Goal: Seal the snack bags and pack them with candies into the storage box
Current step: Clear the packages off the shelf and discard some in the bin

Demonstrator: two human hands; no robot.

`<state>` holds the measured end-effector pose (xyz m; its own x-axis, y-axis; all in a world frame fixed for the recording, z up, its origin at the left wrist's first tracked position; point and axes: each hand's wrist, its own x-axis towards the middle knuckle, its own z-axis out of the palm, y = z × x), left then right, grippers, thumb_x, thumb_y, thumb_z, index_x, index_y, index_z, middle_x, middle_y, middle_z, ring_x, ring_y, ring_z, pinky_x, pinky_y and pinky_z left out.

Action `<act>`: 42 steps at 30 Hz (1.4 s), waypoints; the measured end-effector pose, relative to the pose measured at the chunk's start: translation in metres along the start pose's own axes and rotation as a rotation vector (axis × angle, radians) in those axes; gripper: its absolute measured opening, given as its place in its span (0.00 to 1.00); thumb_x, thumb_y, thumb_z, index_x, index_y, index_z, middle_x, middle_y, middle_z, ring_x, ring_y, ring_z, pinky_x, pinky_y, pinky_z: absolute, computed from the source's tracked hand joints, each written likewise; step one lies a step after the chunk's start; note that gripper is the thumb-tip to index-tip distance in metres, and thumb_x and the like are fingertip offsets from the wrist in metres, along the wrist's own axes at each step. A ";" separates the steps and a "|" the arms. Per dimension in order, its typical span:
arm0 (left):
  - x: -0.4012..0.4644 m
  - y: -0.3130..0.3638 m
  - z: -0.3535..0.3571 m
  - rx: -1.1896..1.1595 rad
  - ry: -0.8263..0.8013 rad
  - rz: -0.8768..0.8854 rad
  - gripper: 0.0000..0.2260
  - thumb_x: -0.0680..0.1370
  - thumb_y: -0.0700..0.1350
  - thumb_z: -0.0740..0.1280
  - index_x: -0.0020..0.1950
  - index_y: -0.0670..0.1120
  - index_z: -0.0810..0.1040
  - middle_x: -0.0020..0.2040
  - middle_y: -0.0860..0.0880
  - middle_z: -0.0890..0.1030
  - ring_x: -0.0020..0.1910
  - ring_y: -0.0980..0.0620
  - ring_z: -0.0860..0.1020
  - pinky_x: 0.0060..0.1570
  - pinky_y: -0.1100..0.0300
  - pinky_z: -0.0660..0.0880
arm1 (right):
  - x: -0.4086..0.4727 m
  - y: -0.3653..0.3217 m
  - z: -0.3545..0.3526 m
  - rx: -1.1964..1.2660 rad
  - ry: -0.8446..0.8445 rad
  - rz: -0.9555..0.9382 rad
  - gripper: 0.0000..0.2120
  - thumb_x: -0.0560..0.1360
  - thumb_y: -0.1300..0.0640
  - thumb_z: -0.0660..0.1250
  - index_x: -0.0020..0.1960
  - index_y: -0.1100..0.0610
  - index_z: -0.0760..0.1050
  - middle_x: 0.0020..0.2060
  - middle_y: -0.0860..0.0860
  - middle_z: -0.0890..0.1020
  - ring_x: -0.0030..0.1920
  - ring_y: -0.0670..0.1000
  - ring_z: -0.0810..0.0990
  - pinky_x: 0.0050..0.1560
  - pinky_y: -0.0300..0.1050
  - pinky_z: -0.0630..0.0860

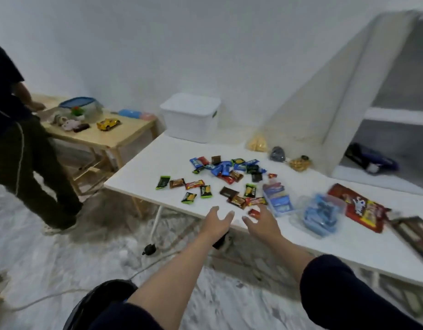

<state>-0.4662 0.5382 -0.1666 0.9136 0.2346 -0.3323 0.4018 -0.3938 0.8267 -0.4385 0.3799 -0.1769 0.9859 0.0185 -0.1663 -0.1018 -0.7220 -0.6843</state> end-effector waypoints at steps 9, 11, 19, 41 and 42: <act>-0.014 0.134 0.224 0.093 -0.198 0.240 0.26 0.76 0.56 0.65 0.70 0.45 0.67 0.68 0.46 0.72 0.65 0.48 0.72 0.58 0.59 0.68 | 0.003 0.181 -0.179 -0.095 0.240 0.139 0.29 0.73 0.45 0.66 0.69 0.57 0.64 0.64 0.57 0.75 0.64 0.58 0.73 0.63 0.54 0.69; -0.020 0.157 0.274 0.102 -0.240 0.275 0.24 0.76 0.55 0.65 0.68 0.45 0.68 0.66 0.46 0.74 0.62 0.48 0.74 0.53 0.62 0.69 | 0.000 0.222 -0.211 -0.148 0.268 0.156 0.32 0.74 0.44 0.65 0.72 0.58 0.61 0.67 0.56 0.72 0.67 0.57 0.70 0.65 0.54 0.67; -0.012 0.202 0.389 0.238 -0.338 0.384 0.23 0.76 0.57 0.65 0.67 0.47 0.69 0.64 0.50 0.76 0.56 0.54 0.72 0.52 0.63 0.65 | 0.013 0.332 -0.293 -0.244 0.354 0.327 0.27 0.73 0.43 0.64 0.66 0.56 0.66 0.62 0.54 0.76 0.63 0.56 0.73 0.64 0.54 0.69; 0.188 0.246 0.492 1.292 -0.612 0.635 0.52 0.66 0.48 0.77 0.78 0.47 0.44 0.78 0.43 0.39 0.77 0.44 0.42 0.73 0.41 0.48 | 0.175 0.407 -0.336 -0.209 0.220 0.547 0.35 0.61 0.32 0.69 0.59 0.52 0.65 0.52 0.50 0.74 0.51 0.51 0.75 0.48 0.47 0.74; 0.191 0.246 0.494 1.316 -0.618 0.643 0.53 0.66 0.48 0.77 0.78 0.47 0.43 0.78 0.43 0.39 0.77 0.44 0.42 0.73 0.40 0.47 | 0.181 0.408 -0.339 -0.196 0.221 0.538 0.36 0.60 0.31 0.69 0.58 0.52 0.65 0.52 0.50 0.73 0.50 0.50 0.75 0.46 0.46 0.74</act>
<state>-0.1614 0.0475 -0.2508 0.6976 -0.5194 -0.4936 -0.5724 -0.8183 0.0520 -0.2565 -0.1462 -0.2455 0.8093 -0.5127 -0.2865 -0.5873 -0.7044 -0.3986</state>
